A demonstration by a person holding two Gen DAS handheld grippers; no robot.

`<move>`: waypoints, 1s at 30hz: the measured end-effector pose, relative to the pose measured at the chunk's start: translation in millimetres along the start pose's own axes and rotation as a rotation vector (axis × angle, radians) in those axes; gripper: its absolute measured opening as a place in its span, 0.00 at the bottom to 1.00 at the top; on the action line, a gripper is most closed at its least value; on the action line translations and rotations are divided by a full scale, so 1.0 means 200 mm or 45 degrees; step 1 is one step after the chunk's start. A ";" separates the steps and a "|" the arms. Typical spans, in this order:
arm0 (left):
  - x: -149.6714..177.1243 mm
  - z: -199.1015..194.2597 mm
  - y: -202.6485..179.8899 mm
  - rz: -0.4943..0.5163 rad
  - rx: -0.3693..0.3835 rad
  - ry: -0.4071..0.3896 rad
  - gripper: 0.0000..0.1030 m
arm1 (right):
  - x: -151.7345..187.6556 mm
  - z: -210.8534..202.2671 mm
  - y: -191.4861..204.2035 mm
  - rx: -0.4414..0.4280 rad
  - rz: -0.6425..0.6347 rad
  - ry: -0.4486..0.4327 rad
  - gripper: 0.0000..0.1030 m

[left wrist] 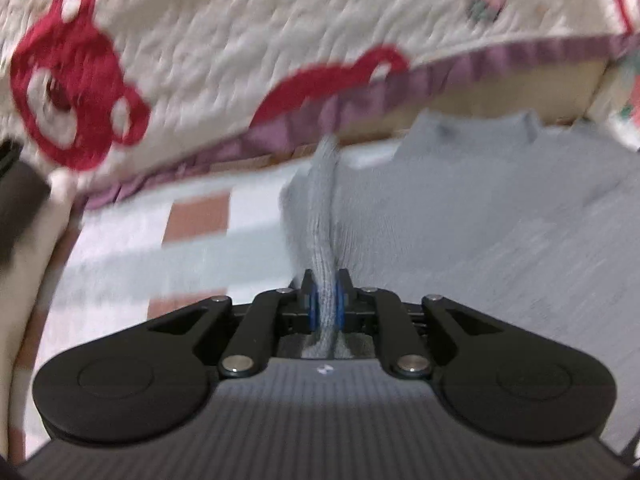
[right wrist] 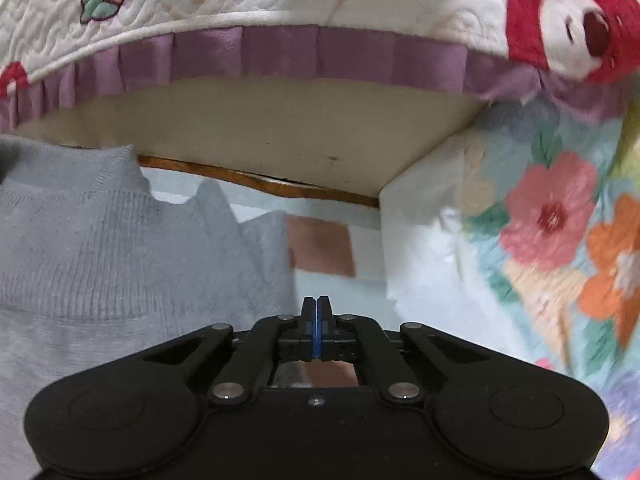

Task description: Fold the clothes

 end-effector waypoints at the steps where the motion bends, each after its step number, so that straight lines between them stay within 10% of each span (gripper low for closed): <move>1: 0.00 -0.01 0.02 -0.009 -0.009 0.002 0.12 | 0.01 -0.02 -0.01 -0.018 0.057 -0.011 0.14; 6: -0.06 -0.12 0.07 -0.079 0.012 -0.093 0.12 | 0.09 -0.21 0.05 -0.248 0.220 0.013 0.25; 11: -0.19 -0.28 -0.10 -0.071 0.334 -0.305 0.20 | 0.19 -0.40 0.28 -0.525 0.141 0.065 0.41; 18: -0.14 -0.27 -0.56 -0.060 0.786 -0.153 0.27 | 0.46 -0.54 0.66 -0.551 -0.303 0.082 0.41; 24: -0.06 -0.27 -0.83 0.209 0.667 -0.028 0.32 | 0.52 -0.53 0.61 -0.533 -0.309 0.110 0.43; 30: -0.04 -0.25 -0.81 0.162 0.663 0.010 0.34 | 0.61 -0.58 0.43 -0.515 -0.198 0.144 0.48</move>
Point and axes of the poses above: each gripper's, at about its wrist camera, not at the fingertips, and z roughly the way its jaws point, y to its left, x to its underside, the point moved 4 cm from there along z, roughly the way its jaws point, and after that the axes turned 15 degrees about z, right-handed, at the moved point
